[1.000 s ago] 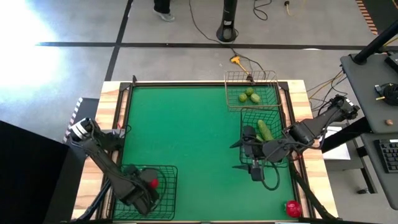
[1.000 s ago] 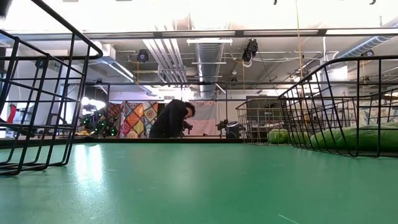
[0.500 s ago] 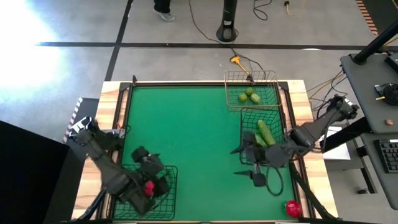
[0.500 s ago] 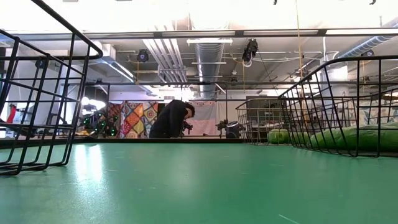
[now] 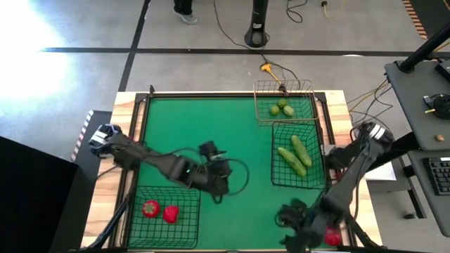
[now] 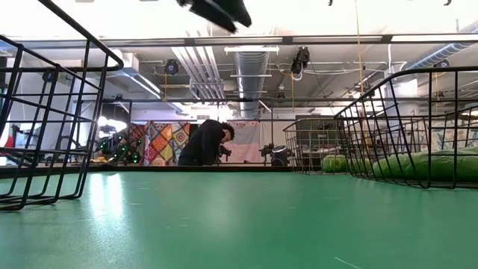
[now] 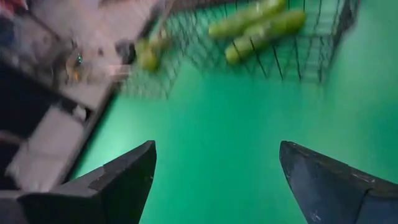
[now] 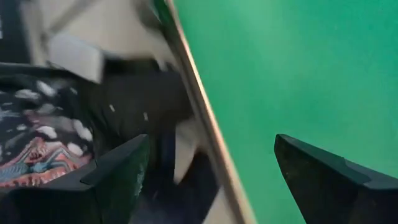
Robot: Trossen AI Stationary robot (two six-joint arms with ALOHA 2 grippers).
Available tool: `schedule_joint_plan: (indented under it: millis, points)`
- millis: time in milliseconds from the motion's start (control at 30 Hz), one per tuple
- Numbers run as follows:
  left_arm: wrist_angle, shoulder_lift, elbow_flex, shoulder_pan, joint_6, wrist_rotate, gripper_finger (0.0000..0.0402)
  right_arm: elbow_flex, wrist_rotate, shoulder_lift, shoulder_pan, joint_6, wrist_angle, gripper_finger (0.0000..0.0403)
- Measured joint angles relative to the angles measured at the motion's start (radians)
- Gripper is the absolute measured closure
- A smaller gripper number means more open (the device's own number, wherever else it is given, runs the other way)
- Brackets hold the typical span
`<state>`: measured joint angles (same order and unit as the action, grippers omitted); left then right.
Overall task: Sort produce into baskets
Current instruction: Put the tomato into the bottom black wire basket
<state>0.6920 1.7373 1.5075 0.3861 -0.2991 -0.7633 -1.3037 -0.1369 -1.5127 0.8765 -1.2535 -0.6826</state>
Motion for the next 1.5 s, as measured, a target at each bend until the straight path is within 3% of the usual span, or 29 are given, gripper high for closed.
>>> schedule_joint_plan:
  millis: [200, 400, 700, 1033, 1500]
  points:
    - [-0.343, 0.000, -0.043, -0.088, 0.292, 0.074, 0.0080, 0.000, 0.265, -0.111, 0.102, -0.513, -0.118, 0.0070]
    - [-0.446, 0.001, -0.046, -0.117, 0.361, 0.196, 0.0080, 0.000, 0.512, -0.170, 0.116, -0.690, -0.201, 0.0085]
    - [-0.438, 0.002, -0.084, -0.112, 0.322, 0.204, 0.0080, 0.006, 0.724, -0.218, 0.113, -0.658, -0.351, 0.0094]
    - [-0.523, 0.003, -0.166, -0.106, 0.317, 0.207, 0.0080, 0.024, 0.926, -0.347, 0.112, -0.559, -0.362, 0.0034]
    - [-0.597, 0.003, -0.245, -0.102, 0.342, 0.205, 0.0080, 0.031, 0.927, -0.451, 0.073, -0.331, -0.359, 0.0030]
